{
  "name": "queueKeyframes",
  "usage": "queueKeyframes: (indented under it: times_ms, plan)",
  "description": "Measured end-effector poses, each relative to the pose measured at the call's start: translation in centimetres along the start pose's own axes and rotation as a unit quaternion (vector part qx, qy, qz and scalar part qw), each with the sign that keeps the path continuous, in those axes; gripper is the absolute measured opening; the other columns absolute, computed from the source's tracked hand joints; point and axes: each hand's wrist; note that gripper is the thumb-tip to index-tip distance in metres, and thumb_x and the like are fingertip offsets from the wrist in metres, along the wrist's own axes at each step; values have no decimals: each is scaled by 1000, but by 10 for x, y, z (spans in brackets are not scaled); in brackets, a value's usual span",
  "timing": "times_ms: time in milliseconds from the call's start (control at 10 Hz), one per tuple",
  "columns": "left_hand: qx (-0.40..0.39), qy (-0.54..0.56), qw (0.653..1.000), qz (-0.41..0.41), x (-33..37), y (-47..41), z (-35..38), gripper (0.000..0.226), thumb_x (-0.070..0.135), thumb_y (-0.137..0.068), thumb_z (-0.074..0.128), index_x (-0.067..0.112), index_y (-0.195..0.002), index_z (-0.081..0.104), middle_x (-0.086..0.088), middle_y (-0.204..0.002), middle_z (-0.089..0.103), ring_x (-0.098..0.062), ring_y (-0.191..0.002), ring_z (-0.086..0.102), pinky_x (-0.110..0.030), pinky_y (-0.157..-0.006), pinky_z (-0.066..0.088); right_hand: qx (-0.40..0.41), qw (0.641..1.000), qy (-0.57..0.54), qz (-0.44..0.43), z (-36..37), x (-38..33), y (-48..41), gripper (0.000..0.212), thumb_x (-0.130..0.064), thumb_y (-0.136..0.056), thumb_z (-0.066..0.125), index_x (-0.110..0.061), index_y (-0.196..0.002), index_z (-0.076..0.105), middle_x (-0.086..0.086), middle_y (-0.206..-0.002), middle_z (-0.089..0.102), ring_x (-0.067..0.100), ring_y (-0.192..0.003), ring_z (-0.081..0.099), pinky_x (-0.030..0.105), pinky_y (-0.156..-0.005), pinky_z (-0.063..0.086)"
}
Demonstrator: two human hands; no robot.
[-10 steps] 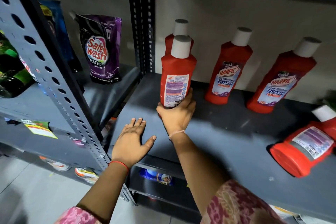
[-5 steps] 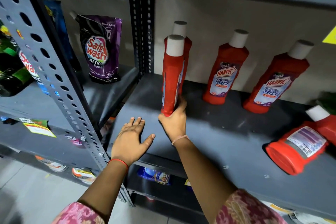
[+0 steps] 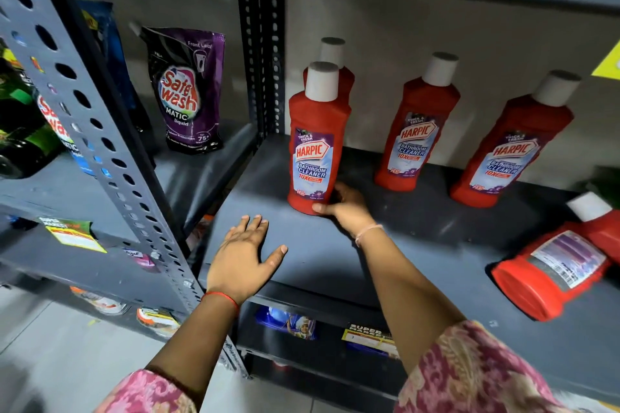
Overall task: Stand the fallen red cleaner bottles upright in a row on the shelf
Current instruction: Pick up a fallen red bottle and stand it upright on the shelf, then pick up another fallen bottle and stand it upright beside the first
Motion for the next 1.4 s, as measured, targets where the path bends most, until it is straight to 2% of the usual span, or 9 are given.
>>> queueKeyframes:
  times_ms: [100,400,500,600,700,800,900,1100,1400]
  plan:
    - [2,0,1000,-1,0,-1,0,66,51,-86,45,13,-139,32,-6,-152,30,-19,-144,14,-33,-118,11,-12,1000,18,2,-3,-1,-2,55,0,-65,75,-8,-116,57,13,-123,60,23,-105,57,36,-95,45]
    - [9,1,1000,-2,-1,0,2,67,52,-85,46,13,-138,33,-6,-151,31,-18,-143,15,-32,-117,12,-12,1000,23,-11,-1,7,-1,50,-4,-71,71,-8,-118,55,15,-126,59,30,-112,56,46,-102,43]
    - [11,6,1000,-4,-2,0,1,66,51,-85,47,13,-138,35,-6,-151,32,-18,-143,16,-33,-117,13,-3,999,46,-19,1,10,3,49,-9,-74,71,-10,-120,53,13,-127,58,31,-115,54,43,-101,42]
    - [2,12,1000,-4,-1,-1,1,66,51,-85,48,13,-137,36,-7,-150,32,-19,-143,17,-35,-118,14,-3,996,71,-44,0,6,17,66,-11,-71,73,-14,-129,42,8,-131,53,23,-118,50,33,-96,40]
    - [-4,13,1000,9,3,0,0,64,45,-84,54,9,-134,41,-12,-148,37,-23,-142,21,-36,-117,17,14,994,85,-74,-5,9,47,97,-19,-73,73,-18,-143,7,0,-150,24,9,-133,24,25,-108,23]
    - [-16,72,997,30,6,7,-4,54,35,-81,63,8,-127,51,-13,-141,47,-20,-138,31,-32,-114,21,32,977,167,-132,-18,23,88,96,-33,-77,67,-27,-143,-3,-1,-156,-3,12,-143,-2,30,-116,7]
    - [-54,103,991,69,32,11,8,50,30,-82,64,8,-125,53,-14,-139,49,-20,-136,33,-31,-114,21,84,944,251,-198,-47,34,122,86,-37,-79,63,-40,-138,0,-8,-153,-7,16,-143,-6,35,-116,7]
    - [-171,105,964,175,148,17,74,59,39,-88,51,8,-136,37,-12,-151,30,-23,-143,14,-37,-118,10,283,878,314,-226,-136,52,171,63,-32,-88,49,-30,-141,15,-6,-151,0,15,-143,-2,28,-116,6]
    - [-178,11,960,218,241,29,133,65,46,-89,44,5,-138,31,-16,-152,24,-29,-143,14,-41,-119,12,402,861,296,-99,-275,83,219,45,-4,-92,38,-7,-137,32,15,-152,21,23,-138,26,30,-109,25]
Point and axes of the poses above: each hand's wrist, its own y-axis away from the middle knuckle, its own z-axis out of the palm, x = y × z
